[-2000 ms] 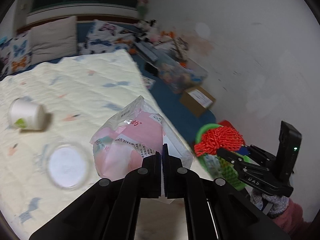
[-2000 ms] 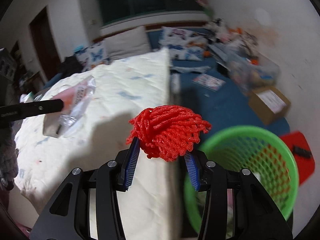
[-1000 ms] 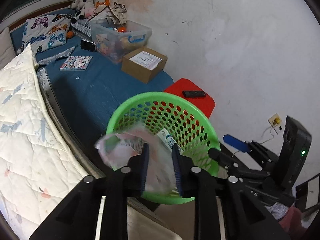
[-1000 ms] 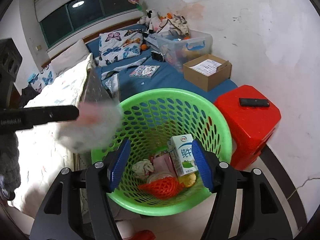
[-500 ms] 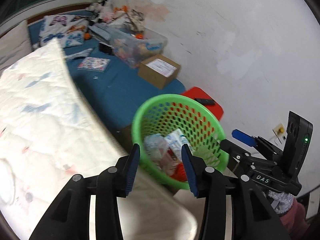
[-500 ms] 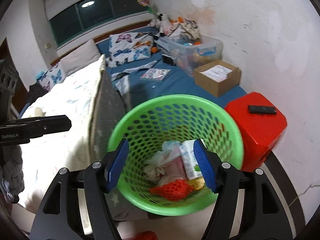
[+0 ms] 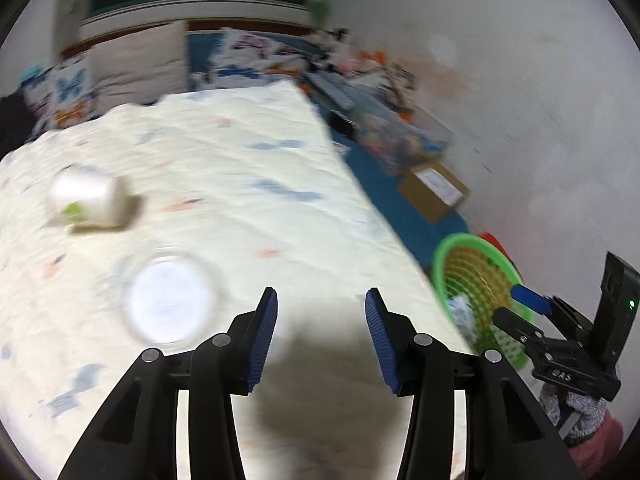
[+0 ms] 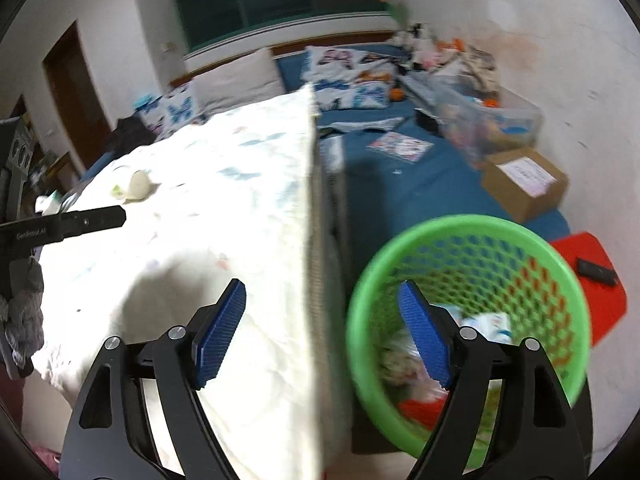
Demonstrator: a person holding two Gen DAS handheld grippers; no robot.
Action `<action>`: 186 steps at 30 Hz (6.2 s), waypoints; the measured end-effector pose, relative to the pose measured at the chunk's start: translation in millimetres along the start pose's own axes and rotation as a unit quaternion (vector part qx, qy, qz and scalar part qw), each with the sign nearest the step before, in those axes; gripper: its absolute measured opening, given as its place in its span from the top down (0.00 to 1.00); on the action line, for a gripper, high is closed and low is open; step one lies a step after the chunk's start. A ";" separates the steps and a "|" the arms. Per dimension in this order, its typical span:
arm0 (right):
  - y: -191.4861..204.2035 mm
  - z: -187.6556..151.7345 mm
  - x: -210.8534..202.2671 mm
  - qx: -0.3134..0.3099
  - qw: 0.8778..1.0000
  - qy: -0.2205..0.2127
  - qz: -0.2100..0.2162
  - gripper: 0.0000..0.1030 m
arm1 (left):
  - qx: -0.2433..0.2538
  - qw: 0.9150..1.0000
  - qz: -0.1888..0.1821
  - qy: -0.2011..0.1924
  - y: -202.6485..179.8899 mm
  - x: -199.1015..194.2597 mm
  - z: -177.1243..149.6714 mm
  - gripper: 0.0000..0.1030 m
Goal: Collect trash
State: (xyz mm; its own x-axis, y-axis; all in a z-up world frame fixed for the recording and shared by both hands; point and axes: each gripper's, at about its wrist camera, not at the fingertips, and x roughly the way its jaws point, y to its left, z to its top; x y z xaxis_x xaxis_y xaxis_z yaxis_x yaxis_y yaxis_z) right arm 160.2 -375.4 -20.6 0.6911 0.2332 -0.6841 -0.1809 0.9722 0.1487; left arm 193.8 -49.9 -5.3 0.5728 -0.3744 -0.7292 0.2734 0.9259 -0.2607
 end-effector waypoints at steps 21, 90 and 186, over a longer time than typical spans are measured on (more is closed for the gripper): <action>172.7 41.5 97.8 -0.163 0.975 0.047 0.143 0.20 | -0.145 0.984 0.095 -0.037 134.1 -45.2 -9.6 0.44; 77.4 5.1 50.8 -0.076 0.995 0.039 0.058 0.11 | -0.374 0.925 0.051 -0.032 215.0 67.0 75.9 0.39; 21.0 -57.4 -67.2 0.071 0.997 0.002 -0.034 0.09 | 0.098 0.994 0.034 -0.044 -44.1 -33.0 -50.6 0.09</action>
State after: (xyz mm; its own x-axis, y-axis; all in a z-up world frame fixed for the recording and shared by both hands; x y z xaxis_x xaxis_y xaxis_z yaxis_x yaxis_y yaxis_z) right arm 69.8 -371.9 -12.5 0.6962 0.1669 -0.6982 -0.0334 0.9791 0.2007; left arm 123.7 -75.8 -1.7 0.6584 -0.3224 -0.6801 0.3716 0.9250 -0.0787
